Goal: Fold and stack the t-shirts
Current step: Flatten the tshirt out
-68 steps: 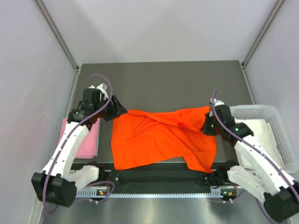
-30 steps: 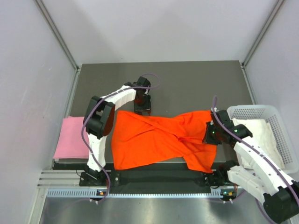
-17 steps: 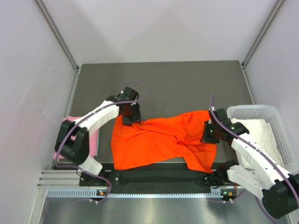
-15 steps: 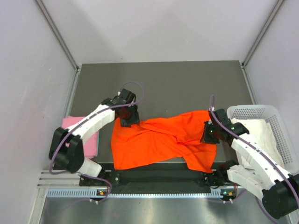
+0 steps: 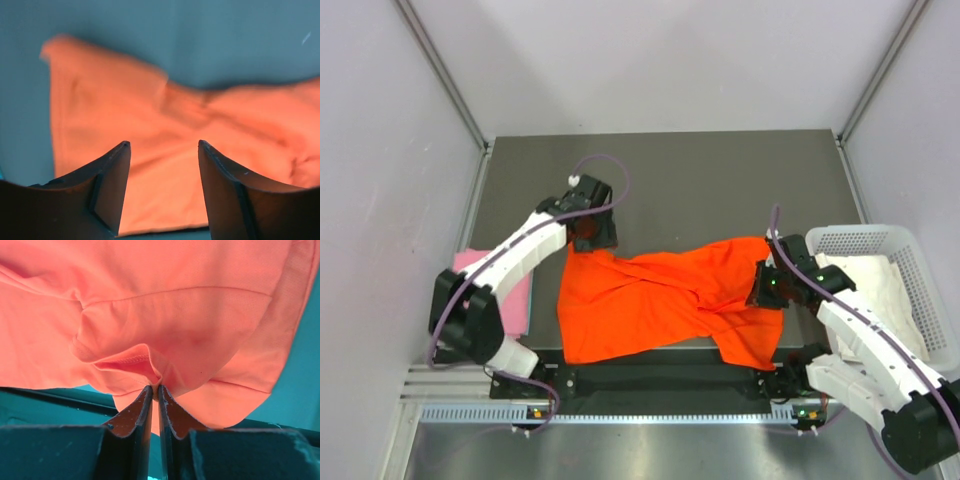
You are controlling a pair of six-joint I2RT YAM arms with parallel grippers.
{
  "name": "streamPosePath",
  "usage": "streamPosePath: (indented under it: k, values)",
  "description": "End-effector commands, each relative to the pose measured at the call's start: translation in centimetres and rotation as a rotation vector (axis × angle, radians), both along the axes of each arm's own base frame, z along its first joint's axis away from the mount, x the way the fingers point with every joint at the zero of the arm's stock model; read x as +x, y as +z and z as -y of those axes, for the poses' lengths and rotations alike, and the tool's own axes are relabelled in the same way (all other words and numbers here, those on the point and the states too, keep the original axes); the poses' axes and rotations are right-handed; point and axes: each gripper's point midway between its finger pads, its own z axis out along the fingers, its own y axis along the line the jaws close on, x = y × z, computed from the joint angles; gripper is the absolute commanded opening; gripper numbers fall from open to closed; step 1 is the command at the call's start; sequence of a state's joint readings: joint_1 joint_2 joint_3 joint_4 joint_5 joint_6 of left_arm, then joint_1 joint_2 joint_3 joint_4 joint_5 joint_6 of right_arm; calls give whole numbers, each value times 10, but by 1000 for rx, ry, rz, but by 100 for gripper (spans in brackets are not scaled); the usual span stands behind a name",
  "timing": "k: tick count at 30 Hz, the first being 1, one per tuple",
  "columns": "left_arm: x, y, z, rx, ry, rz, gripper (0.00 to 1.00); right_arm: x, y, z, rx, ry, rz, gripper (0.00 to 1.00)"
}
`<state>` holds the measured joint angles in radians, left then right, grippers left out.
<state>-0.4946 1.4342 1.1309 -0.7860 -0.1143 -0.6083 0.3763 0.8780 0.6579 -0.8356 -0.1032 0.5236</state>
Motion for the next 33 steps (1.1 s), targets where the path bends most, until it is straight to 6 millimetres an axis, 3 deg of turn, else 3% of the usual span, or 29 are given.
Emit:
streamPosePath:
  k: [1, 5, 9, 13, 17, 26, 29, 33]
  values:
    - [53, 0, 16, 42, -31, 57, 61, 0, -3, -3, 22, 23, 7, 10]
    - [77, -34, 19, 136, -14, -2, 54, 1, -1, -6, 24, 41, 3, 10]
    - [86, -52, 17, 205, -30, -23, 50, 5, 7, -7, 34, 46, 27, 10]
    - [84, -67, 15, 244, -51, -77, 50, 5, 6, -6, 29, 49, 30, 10]
    - [66, -83, 14, 227, -29, -154, 50, 5, 3, -3, 21, 47, 24, 10]
    - [40, -80, 14, 172, -48, -163, 42, 12, 8, -4, 27, 43, 41, 10]
    - [42, -72, 6, 199, -54, -119, 22, 15, 10, -5, 27, 47, 45, 10]
    - [48, -54, -1, 226, -33, -68, 12, 15, 7, -4, 24, 45, 35, 10]
